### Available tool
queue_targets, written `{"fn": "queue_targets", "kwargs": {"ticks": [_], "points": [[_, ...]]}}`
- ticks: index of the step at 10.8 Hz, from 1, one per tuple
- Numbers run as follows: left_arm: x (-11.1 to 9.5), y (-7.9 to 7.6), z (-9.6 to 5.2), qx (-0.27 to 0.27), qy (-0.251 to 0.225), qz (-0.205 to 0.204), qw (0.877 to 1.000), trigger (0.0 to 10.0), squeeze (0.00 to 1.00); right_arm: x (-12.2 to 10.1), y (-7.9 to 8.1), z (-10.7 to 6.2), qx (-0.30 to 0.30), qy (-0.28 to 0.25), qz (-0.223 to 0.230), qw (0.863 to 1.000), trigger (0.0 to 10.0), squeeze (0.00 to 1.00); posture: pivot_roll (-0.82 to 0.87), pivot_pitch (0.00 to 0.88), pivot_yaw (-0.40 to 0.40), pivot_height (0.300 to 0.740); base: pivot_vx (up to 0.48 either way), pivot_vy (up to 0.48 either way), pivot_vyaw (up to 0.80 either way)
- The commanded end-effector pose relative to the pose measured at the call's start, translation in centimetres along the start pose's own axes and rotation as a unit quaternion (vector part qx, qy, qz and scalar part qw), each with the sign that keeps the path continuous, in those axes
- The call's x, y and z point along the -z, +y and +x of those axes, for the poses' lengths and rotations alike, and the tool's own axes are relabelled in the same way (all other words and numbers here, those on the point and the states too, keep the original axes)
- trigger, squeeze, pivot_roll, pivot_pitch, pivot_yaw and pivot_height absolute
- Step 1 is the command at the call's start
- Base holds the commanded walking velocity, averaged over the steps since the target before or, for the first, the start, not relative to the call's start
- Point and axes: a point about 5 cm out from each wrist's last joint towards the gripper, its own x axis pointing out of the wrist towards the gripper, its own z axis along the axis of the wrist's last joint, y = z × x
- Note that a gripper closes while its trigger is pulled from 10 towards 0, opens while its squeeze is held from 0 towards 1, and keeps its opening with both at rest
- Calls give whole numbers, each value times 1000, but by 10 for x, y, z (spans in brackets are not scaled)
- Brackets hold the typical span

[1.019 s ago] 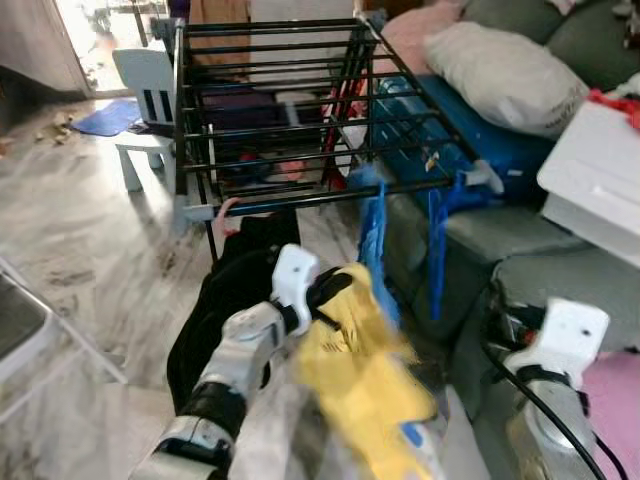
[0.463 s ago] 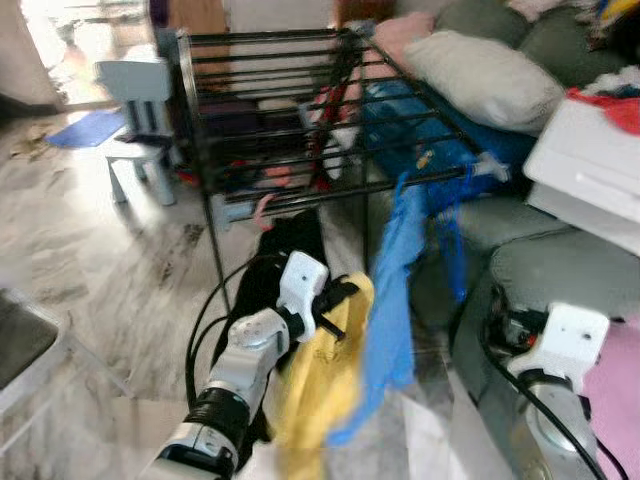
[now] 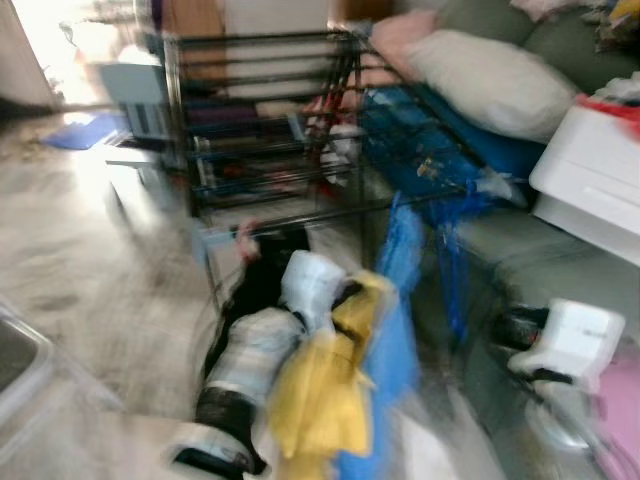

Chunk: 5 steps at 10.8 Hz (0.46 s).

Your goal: Hang hanger

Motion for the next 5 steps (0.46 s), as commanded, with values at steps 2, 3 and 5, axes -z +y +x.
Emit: {"fn": "queue_targets", "kwargs": {"ticks": [2, 3, 5], "points": [[-9, 11, -6, -22, -15, 16, 1000, 10000, 0, -2, 8, 2, -8, 0, 6, 1000, 10000, 0, -1, 0, -40, 740, 476, 0, 0], [-7, 11, -7, -24, -12, 12, 1000, 10000, 0, 2, 8, 3, -14, 15, 12, 1000, 10000, 0, -1, 0, -41, 740, 0, 0, 0], [-7, 11, -7, -24, -12, 12, 1000, 10000, 0, 12, 11, 7, -29, 57, 14, 998, 10000, 0, -6, 0, -41, 740, 0, 0, 0]]}}
